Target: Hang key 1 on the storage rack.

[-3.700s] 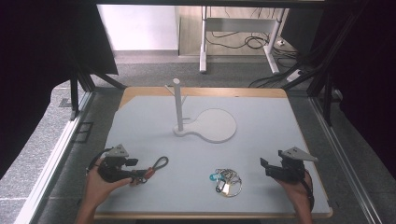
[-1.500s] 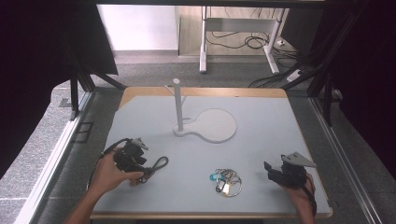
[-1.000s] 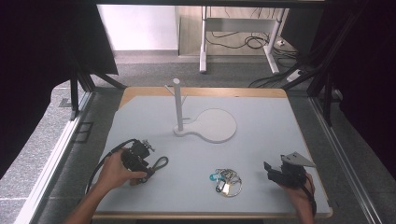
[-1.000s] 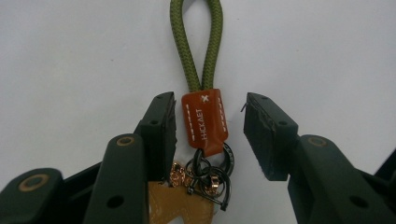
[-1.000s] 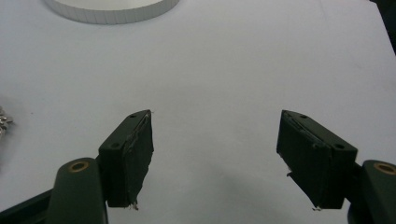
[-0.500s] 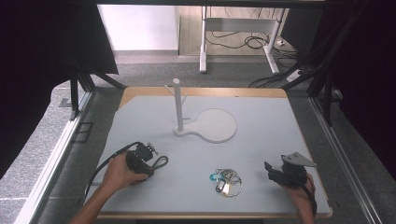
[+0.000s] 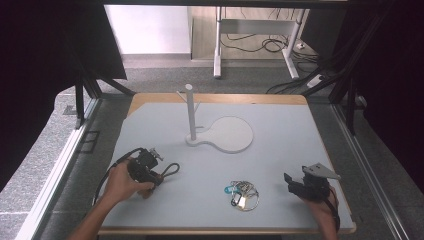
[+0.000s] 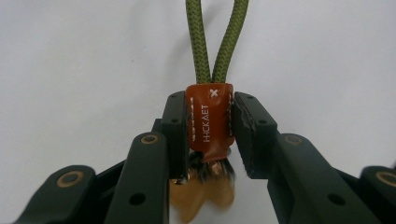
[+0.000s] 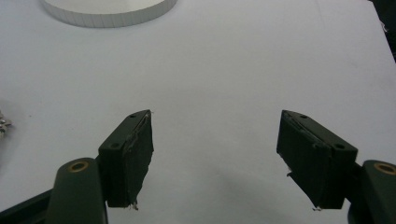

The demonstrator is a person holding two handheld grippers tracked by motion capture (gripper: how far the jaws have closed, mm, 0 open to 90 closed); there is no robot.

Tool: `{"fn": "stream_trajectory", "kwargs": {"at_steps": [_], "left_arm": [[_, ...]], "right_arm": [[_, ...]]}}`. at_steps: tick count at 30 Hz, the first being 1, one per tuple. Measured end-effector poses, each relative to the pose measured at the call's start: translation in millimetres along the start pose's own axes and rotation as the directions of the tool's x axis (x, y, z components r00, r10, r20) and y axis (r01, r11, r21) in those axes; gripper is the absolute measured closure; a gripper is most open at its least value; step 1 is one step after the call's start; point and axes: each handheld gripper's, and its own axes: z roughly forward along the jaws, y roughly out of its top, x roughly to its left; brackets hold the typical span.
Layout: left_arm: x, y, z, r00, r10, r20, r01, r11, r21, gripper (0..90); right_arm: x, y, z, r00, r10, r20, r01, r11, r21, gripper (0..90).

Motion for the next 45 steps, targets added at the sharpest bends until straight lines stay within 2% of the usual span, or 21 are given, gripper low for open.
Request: {"fn": "stream_trajectory", "kwargs": {"at_steps": [1, 8, 12, 27, 32, 39, 41, 45], "left_arm": [[2.0, -0.8, -4.1, 0.9999, -0.001, 0.013, 0.002, 0.9999, -0.014, 67.3], [2.9, 2.2, -38.2, 0.9998, 0.006, 0.017, -0.005, 0.9972, -0.074, 67.3], [2.7, 4.5, -50.0, 0.9997, 0.005, 0.023, -0.002, 0.9951, -0.099, 67.3], [-0.4, 17.7, -63.2, 0.9991, 0.023, 0.035, -0.018, 0.9916, -0.128, 67.3], [-0.9, 22.4, -74.3, 0.9988, 0.039, 0.029, -0.033, 0.9858, -0.164, 67.3], [1.9, 30.7, -80.8, 0.9985, 0.048, 0.027, -0.042, 0.9844, -0.171, 67.3], [2.9, 33.4, -82.3, 0.9987, 0.046, 0.023, -0.041, 0.9849, -0.168, 67.3], [5.8, 38.4, -87.3, 0.9993, 0.034, 0.015, -0.03, 0.983, -0.181, 67.3]], "right_arm": [[0.0, 0.0, 0.0, 1.0, 0.0, 0.0, 0.0, 1.0, 0.0, 27.1], [-0.9, -0.4, -1.1, 1.0, 0.002, -0.003, -0.002, 1.0, -0.006, 27.0], [-1.1, -0.4, -1.0, 1.0, 0.001, -0.005, -0.001, 1.0, -0.005, 27.1], [-3.5, -0.4, -3.6, 0.9999, 0.008, -0.01, -0.008, 1.0, -0.012, 28.7], [-3.1, -0.5, -3.3, 0.9996, 0.01, -0.025, -0.011, 1.0, -0.007, 28.7], [-3.4, -1.8, -2.1, 0.9996, 0.018, -0.023, -0.018, 1.0, -0.003, 28.7], [-3.2, -0.7, -3.5, 0.9994, 0.016, -0.032, -0.016, 1.0, -0.006, 28.7], [-3.6, 0.8, -6.9, 0.9996, 0.02, -0.02, -0.02, 1.0, -0.009, 29.2]]}}
